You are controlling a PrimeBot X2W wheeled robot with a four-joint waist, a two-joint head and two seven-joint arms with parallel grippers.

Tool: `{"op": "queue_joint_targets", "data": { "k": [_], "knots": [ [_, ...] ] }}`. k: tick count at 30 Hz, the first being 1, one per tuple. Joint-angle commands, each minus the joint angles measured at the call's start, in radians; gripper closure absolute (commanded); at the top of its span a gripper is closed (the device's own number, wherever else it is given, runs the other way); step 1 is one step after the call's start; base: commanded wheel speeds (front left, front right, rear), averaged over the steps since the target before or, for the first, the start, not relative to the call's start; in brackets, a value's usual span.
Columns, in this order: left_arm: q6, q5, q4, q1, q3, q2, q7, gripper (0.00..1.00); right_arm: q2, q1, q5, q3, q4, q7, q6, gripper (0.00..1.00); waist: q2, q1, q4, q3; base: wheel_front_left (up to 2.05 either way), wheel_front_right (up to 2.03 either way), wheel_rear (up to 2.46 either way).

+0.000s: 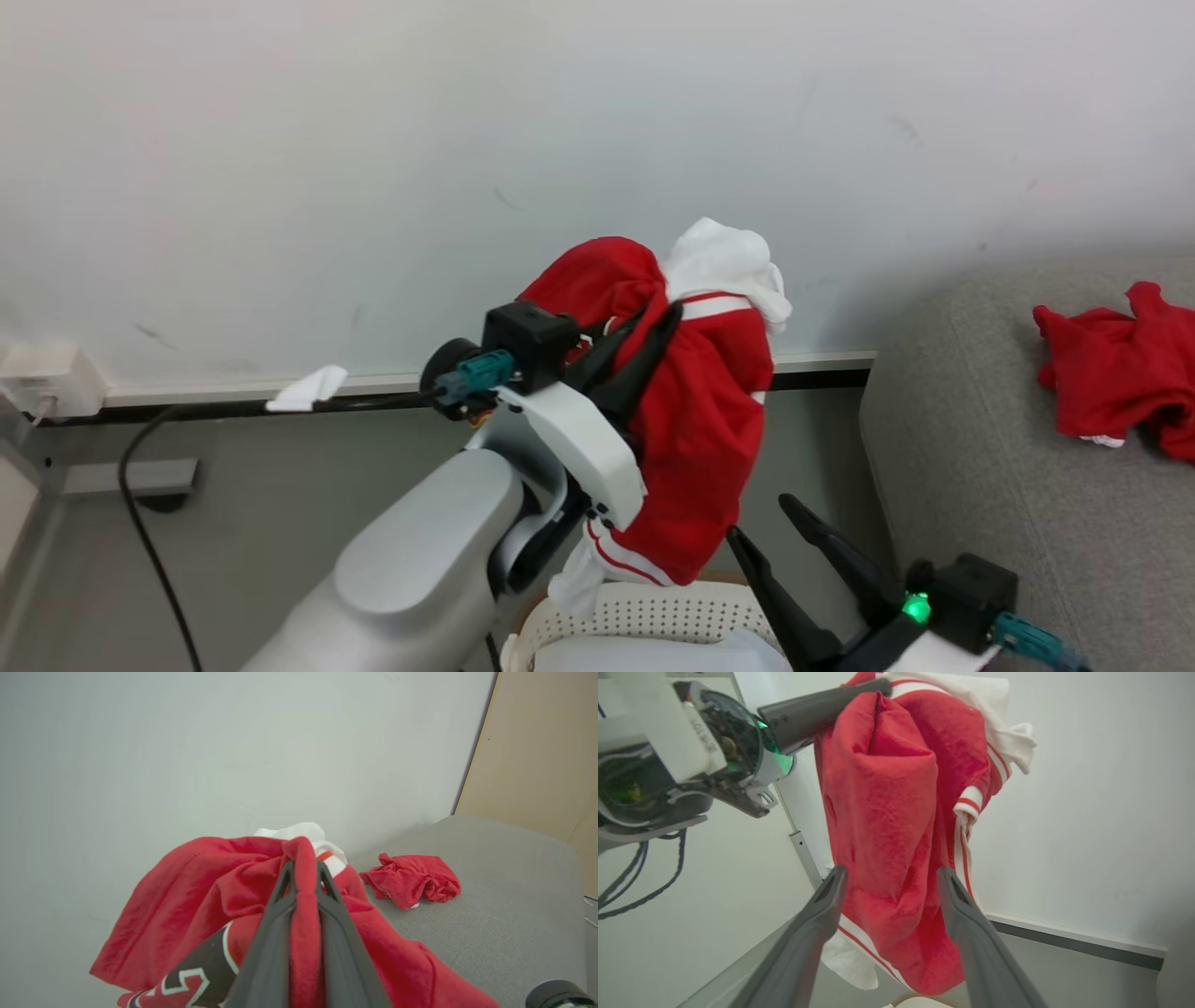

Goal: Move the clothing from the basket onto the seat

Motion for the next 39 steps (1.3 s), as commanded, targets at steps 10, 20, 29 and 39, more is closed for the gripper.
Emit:
{"op": "queue_joint_targets", "data": {
  "k": [10, 20, 29, 39],
  "knots": [
    [-0.033, -0.02, -0.036, 0.011, -0.062, -0.066, 0.022, 1.0, 0.068, -0.151, 0.05, 0.072, 0.28, -0.002, -0.002, 0.0, -0.0001, -0.0001, 0.103, -0.009, 0.0, 0.0, 0.0],
    [-0.047, -0.038, -0.073, 0.045, -0.116, -0.093, 0.049, 1.0, 0.119, -0.197, 0.082, -0.004, 0.382, -0.002, -0.002, 0.15, -0.0001, -0.0001, 0.171, -0.02, 0.0, 0.0, 0.0],
    [-0.032, -0.062, -0.029, 0.061, -0.094, -0.069, 0.039, 1.0, 0.112, -0.178, 0.067, -0.046, 0.352, -0.003, -0.002, 1.0, -0.0001, -0.0001, 0.173, -0.024, 0.0, 0.0, 0.0],
    [-0.02, -0.063, -0.009, 0.086, -0.093, -0.05, 0.01, 0.83, 0.092, -0.086, 0.012, -0.202, 0.243, -0.003, -0.002, 1.0, -0.0001, -0.0001, 0.122, -0.018, 0.0, 0.0, 0.0]
  ]
}}
